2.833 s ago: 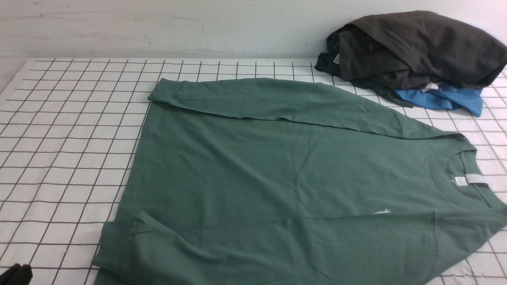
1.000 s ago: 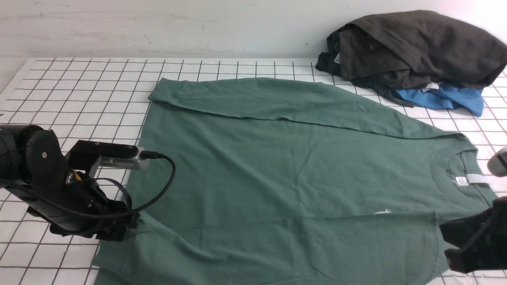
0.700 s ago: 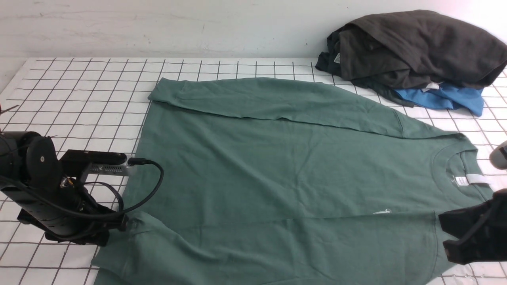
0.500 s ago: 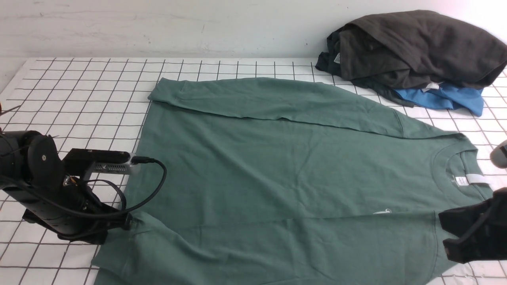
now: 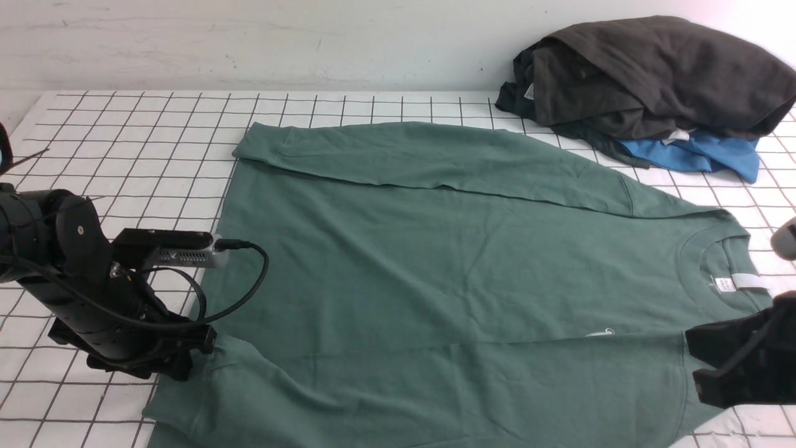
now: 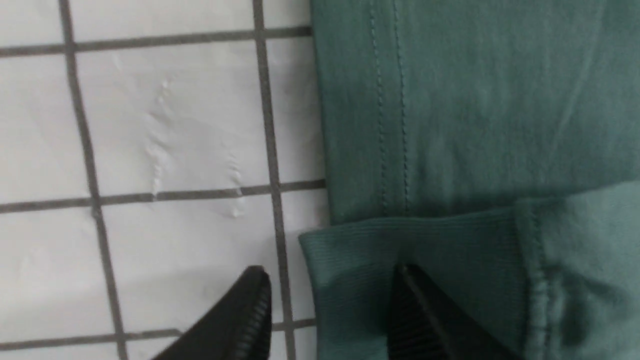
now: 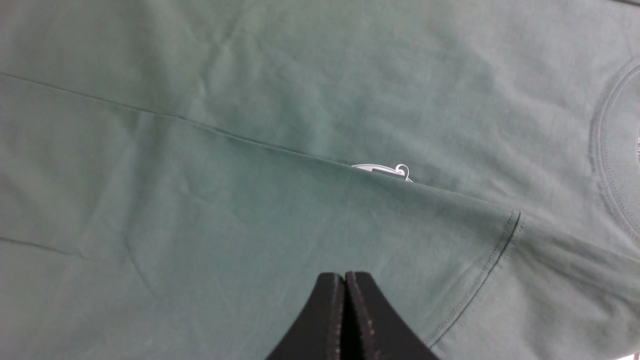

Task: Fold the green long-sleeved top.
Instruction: Use the left arm to clamp the cuff closest to it, then use the left arm to drag and place the cuff at the centered position on the left edge of the fabric

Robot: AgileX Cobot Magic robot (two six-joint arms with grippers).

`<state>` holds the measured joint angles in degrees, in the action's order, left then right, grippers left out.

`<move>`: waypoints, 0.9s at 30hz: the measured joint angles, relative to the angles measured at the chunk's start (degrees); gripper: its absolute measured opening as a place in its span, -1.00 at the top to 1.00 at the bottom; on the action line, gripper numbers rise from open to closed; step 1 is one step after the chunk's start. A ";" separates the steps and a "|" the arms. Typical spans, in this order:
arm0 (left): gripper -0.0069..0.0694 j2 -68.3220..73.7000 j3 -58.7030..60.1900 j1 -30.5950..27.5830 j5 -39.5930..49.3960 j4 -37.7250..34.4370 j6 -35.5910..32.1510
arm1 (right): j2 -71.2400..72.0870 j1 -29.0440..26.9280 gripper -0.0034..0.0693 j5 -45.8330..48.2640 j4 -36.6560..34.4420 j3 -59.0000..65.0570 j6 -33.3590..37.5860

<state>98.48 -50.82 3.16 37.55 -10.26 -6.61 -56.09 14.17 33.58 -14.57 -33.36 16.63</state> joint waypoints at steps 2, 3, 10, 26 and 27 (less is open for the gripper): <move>0.29 0.39 -0.55 0.00 0.41 -0.40 -0.14 | 0.00 0.00 0.94 0.00 -0.13 0.00 0.00; 0.41 0.51 -0.91 0.04 1.04 -0.86 -0.30 | 0.00 0.00 0.94 -0.04 -0.19 0.00 0.00; 0.78 -2.16 -4.91 0.11 7.86 -0.91 -4.94 | 0.00 0.00 0.94 -0.04 -0.32 0.00 0.01; 0.78 -1.94 -18.45 1.28 -4.15 -2.86 -19.75 | 0.00 0.00 0.94 -0.22 -0.32 0.00 0.92; 0.78 0.08 -19.73 1.28 -4.49 -2.73 -19.87 | 0.00 0.00 0.94 -0.22 -0.34 0.00 0.97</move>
<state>98.56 -70.55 4.44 33.05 -12.99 -26.48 -56.09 14.17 33.36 -14.91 -33.36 17.60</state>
